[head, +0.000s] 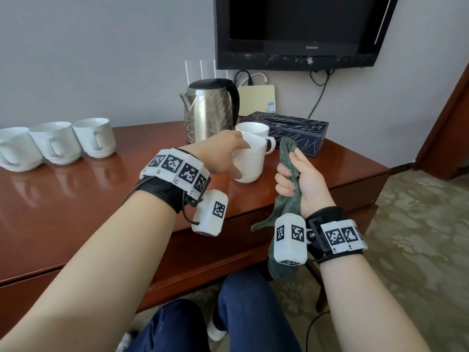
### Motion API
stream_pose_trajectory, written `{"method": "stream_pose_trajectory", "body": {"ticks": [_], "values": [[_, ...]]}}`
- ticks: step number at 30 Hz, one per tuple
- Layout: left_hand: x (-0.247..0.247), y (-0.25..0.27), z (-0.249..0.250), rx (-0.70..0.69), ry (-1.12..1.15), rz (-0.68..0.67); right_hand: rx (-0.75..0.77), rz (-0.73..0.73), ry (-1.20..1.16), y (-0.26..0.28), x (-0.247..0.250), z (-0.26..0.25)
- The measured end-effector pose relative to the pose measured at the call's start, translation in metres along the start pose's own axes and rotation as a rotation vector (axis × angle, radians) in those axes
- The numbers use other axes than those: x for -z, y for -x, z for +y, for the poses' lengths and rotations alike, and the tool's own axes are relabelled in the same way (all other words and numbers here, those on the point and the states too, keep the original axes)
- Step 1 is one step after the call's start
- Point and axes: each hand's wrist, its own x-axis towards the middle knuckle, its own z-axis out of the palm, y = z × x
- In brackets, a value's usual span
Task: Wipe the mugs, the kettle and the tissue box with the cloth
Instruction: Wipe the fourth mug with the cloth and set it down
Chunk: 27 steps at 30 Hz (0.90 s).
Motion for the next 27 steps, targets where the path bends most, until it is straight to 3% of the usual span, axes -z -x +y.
{"method": "stream_pose_trajectory", "body": {"ticks": [3,5,10,16,27], "values": [[-0.004,0.015,-0.013,0.046,0.124,0.183,0.011,-0.019,-0.004,-0.005,-0.007,0.007],[-0.005,0.022,-0.020,0.152,0.235,0.316,0.024,-0.030,-0.011,-0.006,-0.010,0.010],[-0.020,0.024,-0.019,0.271,0.538,0.132,0.040,-0.037,-0.024,-0.004,-0.014,0.013],[-0.041,0.026,-0.021,0.269,1.077,0.267,0.072,-0.051,0.023,0.002,-0.021,0.013],[-0.017,0.049,-0.044,0.368,1.472,0.360,0.033,-0.133,0.089,0.005,-0.065,0.011]]}}
